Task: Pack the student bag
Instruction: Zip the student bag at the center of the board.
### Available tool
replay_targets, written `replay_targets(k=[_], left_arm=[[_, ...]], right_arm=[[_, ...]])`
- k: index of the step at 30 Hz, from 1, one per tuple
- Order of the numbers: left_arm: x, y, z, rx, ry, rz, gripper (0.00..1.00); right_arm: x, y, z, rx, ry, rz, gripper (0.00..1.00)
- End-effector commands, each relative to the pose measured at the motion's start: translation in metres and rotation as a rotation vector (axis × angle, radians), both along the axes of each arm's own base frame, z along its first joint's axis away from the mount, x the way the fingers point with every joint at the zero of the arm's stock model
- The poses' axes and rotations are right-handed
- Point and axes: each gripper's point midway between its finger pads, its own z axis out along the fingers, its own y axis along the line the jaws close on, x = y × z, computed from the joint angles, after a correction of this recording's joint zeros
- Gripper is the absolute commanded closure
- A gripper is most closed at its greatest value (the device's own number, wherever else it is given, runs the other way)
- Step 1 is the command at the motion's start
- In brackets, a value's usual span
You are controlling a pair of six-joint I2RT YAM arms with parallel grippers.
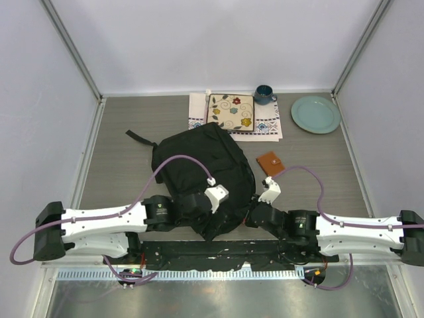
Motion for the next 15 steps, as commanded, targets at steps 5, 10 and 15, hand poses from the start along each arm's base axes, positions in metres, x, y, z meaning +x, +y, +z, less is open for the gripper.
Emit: replay_targets(k=[5, 10, 15], left_arm=[[-0.006, -0.035, 0.009, -0.056, -0.063, -0.078, 0.19], [-0.004, -0.037, -0.004, -0.026, -0.071, -0.067, 0.26], [-0.001, -0.034, -0.016, -0.007, -0.073, -0.048, 0.37]], right_arm=[[0.007, 0.006, 0.020, 0.052, -0.030, -0.009, 1.00], [0.007, 0.006, 0.021, 0.053, -0.029, -0.011, 1.00], [0.007, 0.006, 0.021, 0.056, -0.029, -0.009, 1.00]])
